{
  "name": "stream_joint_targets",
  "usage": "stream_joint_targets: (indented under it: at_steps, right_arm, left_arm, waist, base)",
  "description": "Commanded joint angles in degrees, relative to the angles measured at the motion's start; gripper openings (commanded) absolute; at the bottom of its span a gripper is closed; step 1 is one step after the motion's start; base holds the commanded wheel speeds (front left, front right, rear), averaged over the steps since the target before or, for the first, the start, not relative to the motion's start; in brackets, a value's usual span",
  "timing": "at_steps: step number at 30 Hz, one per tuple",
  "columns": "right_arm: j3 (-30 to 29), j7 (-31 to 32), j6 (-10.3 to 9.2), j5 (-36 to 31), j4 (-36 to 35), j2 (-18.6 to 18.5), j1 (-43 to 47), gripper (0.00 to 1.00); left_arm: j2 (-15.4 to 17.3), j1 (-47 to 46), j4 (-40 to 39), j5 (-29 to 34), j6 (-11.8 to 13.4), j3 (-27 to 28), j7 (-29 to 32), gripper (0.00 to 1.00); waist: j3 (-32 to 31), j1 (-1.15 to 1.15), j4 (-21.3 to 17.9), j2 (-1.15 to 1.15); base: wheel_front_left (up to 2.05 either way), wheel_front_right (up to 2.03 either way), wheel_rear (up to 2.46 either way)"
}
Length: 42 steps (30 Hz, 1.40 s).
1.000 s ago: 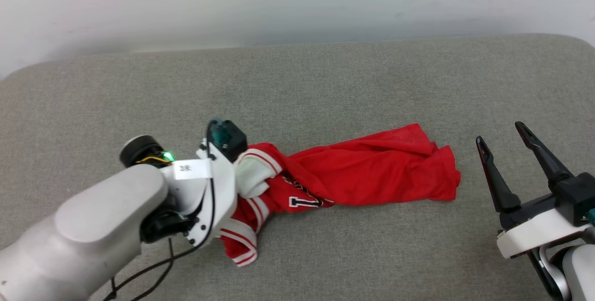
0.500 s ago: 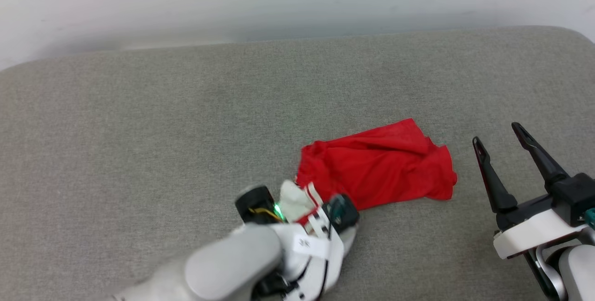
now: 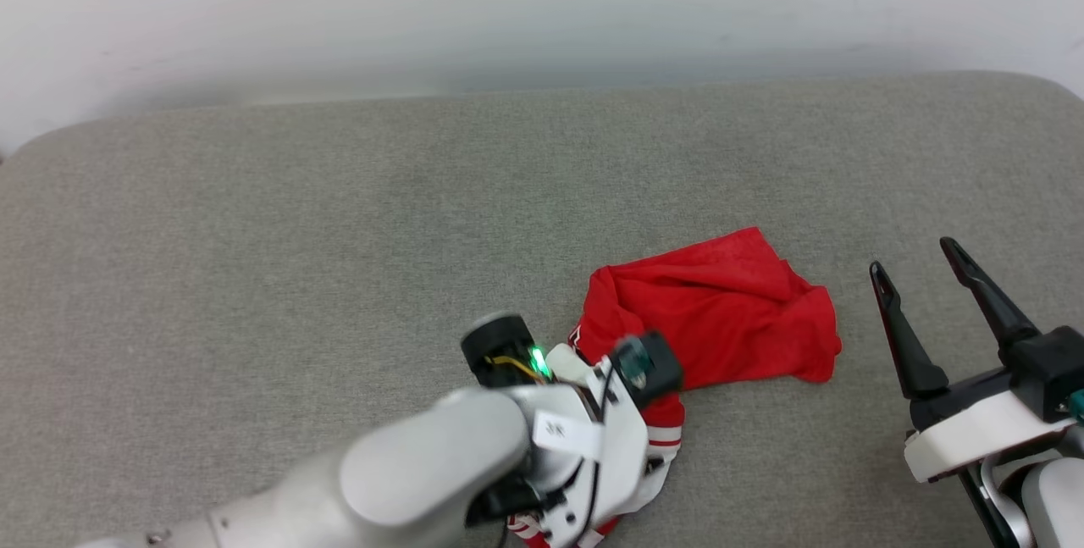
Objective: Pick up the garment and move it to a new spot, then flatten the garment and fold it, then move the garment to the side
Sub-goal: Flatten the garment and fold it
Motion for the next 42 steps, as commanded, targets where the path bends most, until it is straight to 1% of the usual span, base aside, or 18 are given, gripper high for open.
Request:
stream_joint_targets:
  at_steps: [1, 6, 9, 11, 14, 17, 21, 24, 32, 35, 36, 37, 38, 40, 42]
  right_arm:
    - [-0.21, -0.19, -0.04, 0.08, 0.07, 0.35, 0.97, 1.00]
    - [-0.47, -0.23, -0.04, 0.05, -0.08, 0.60, 1.76, 1.00]
    - [-0.30, -0.26, -0.04, 0.08, -0.25, 0.77, 1.75, 1.00]
    - [-0.09, -0.29, -0.04, 0.13, -0.39, 0.78, 1.41, 1.00]
    - [0.17, -0.34, -0.04, 0.33, -0.48, 0.52, 0.69, 1.00]
    - [0.30, -0.37, -0.04, 0.42, -0.47, 0.22, -0.02, 1.00]
    - [0.38, -0.44, -0.04, 0.54, -0.51, -0.03, -0.92, 1.00]
    - [0.48, -0.44, -0.04, 0.58, -0.52, -0.15, -1.45, 1.00]
    - [1.43, -0.55, -0.03, 0.53, -0.03, -0.05, -3.41, 1.00]
    - [1.63, -0.58, -0.04, 0.45, 0.31, 0.03, -3.78, 1.00]
    - [1.68, -0.60, -0.04, 0.42, 0.40, 0.06, -3.90, 1.00]
    - [1.63, -0.61, -0.04, 0.39, 0.49, 0.06, -3.89, 1.00]
    - [1.54, -0.62, -0.04, 0.36, 0.53, 0.05, -3.77, 1.00]
    - [1.14, -0.63, -0.04, 0.29, 0.77, -0.04, -3.02, 1.00]
    - [0.80, -0.64, -0.04, 0.15, 0.90, -0.12, -2.20, 1.00]
  left_arm:
    - [1.31, -1.39, -0.77, -0.70, -0.02, 0.38, -0.63, 1.00]
    - [5.52, -6.68, -4.43, -2.23, 0.15, 4.64, -2.02, 1.00]
    - [8.69, -8.87, -4.83, -2.77, 0.74, 6.77, -1.13, 1.00]
    - [10.17, -9.52, -4.55, -3.83, 0.80, 7.65, -0.13, 1.00]
    - [12.66, -10.27, -3.44, -4.37, 0.71, 7.45, 2.34, 1.00]
    - [14.11, -9.53, -2.28, -4.96, 0.48, 6.21, 4.56, 1.00]
    - [14.88, -7.50, -0.70, -5.90, 0.34, 3.99, 6.80, 1.00]
    - [14.40, -6.17, 0.74, -5.79, 0.14, 2.71, 7.59, 1.00]
    - [11.11, -2.42, 6.48, -6.09, 0.00, 0.76, 7.97, 1.00]
    - [10.02, -0.55, 8.36, -5.49, -0.03, -0.07, 9.15, 1.00]
    - [9.81, -0.12, 8.78, -5.46, -0.05, -0.23, 9.05, 0.51]
    - [9.65, -0.04, 9.08, -5.17, -0.04, -0.34, 8.58, 0.21]
    - [9.68, -0.25, 9.19, -4.97, -0.04, -0.38, 8.19, 0.00]
    - [10.11, -1.09, 8.85, -5.48, -0.05, -0.37, 6.88, 0.00]
    - [11.32, -3.15, 8.43, -6.03, -0.04, 0.47, 4.55, 0.00]
  waist:
    - [-0.53, 0.00, 0.52, 0.00]
    - [-1.29, 0.00, 1.29, 0.00]
    - [-1.28, 0.00, 1.37, 0.00]
    - [-1.02, 0.00, 1.22, 0.00]
    - [-0.29, 0.00, 0.76, 0.00]
    - [0.55, 0.00, 0.16, 0.00]
    - [1.84, 0.00, -0.69, 0.00]
    - [2.91, 0.00, -1.36, 0.00]
    - [5.10, 0.00, -3.18, 0.00]
    - [5.38, 0.00, -3.64, 0.00]
    - [5.36, 0.00, -3.73, 0.00]
    - [5.28, 0.00, -3.75, 0.00]
    - [5.15, 0.00, -3.72, 0.00]
    - [4.57, 0.00, -3.39, 0.00]
    - [3.91, 0.00, -2.94, 0.00]
  base:
    - [0.00, 0.00, 0.00]
    - [0.00, 0.00, 0.00]
    - [0.00, 0.00, 0.00]
    - [0.00, 0.00, 0.00]
    - [0.00, 0.00, 0.00]
    - [0.00, 0.00, 0.00]
    - [0.00, 0.00, 0.00]
    - [0.00, 0.00, 0.00]
    - [0.00, 0.00, 0.00]
    - [0.00, 0.00, 0.00]
    - [0.00, 0.00, 0.00]
    - [0.00, 0.00, 0.00]
    - [0.00, 0.00, 0.00]
    - [0.00, 0.00, 0.00]
    - [0.00, 0.00, 0.00]
